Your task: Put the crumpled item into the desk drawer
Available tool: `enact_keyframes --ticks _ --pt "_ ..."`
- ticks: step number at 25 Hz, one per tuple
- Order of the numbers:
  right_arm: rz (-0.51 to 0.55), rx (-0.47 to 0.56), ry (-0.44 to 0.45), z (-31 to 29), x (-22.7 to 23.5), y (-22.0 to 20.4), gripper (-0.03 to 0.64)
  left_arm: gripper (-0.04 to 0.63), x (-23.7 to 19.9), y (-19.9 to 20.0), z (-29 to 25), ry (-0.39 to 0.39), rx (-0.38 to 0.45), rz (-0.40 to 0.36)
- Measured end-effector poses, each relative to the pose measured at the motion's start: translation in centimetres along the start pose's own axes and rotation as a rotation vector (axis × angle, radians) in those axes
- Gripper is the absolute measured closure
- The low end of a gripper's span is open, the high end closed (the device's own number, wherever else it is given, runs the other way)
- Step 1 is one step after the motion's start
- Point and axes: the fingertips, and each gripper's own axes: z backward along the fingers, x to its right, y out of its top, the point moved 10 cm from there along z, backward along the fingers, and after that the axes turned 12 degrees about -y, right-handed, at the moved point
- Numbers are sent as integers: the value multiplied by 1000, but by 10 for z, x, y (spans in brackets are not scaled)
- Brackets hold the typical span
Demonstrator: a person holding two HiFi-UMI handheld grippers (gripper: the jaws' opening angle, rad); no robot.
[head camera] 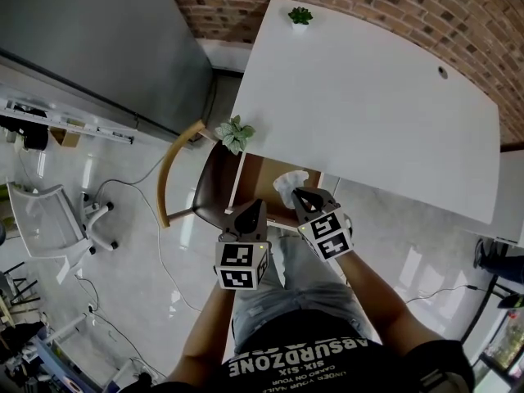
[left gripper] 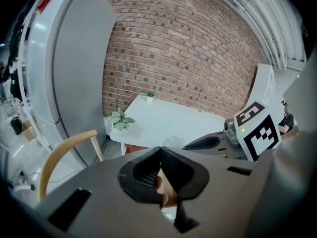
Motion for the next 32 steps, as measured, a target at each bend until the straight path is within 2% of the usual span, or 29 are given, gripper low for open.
enact_keyframes --ticks 8,32 --pt "-7 -18 3 -10 0 -4 615 591 -4 -5 -6 -2 -33 0" --pt "0 -97 2 -36 -2 -25 615 591 -12 -15 -14 5 -62 15"
